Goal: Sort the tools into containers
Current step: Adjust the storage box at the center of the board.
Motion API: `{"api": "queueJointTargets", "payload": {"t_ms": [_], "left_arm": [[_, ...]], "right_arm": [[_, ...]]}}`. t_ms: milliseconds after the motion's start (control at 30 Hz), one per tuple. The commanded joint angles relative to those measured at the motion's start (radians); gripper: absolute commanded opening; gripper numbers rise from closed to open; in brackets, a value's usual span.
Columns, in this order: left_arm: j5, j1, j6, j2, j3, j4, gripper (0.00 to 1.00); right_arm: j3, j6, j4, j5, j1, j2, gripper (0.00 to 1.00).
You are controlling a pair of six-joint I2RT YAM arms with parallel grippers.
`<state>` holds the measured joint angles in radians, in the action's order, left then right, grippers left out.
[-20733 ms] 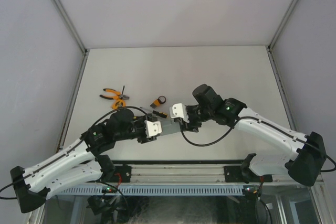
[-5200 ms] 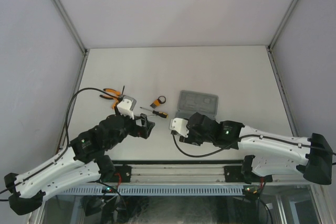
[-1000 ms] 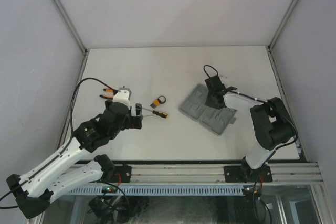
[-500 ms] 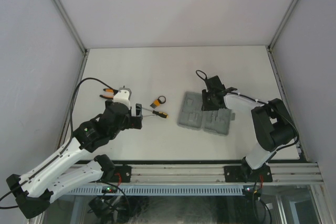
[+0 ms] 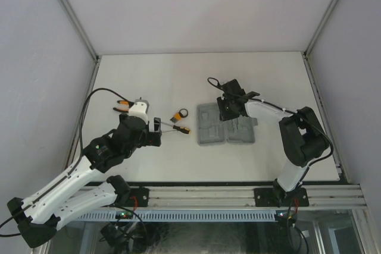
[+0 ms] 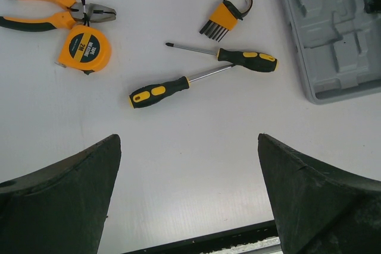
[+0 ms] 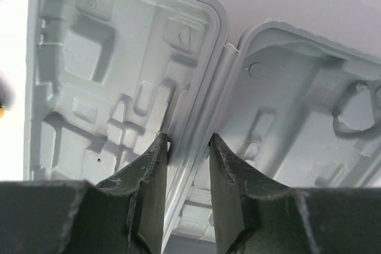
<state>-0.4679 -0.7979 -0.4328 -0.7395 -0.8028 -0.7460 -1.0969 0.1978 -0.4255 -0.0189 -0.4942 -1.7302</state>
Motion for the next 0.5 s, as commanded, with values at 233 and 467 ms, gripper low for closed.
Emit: {"api": "queueJointTargets", "payload": {"t_ms": [233,467], "left_arm": [[0.000,0.005,0.015,0.003,-0.037,0.014,1.00],[0.000,0.005,0.017,0.003,-0.037,0.014,1.00]], "right_arm": [[-0.058,0.010,-0.024,0.054,-0.006,0.064,0.31],[-0.013,0.064,-0.017,0.085,-0.023,0.076,0.43]]}}
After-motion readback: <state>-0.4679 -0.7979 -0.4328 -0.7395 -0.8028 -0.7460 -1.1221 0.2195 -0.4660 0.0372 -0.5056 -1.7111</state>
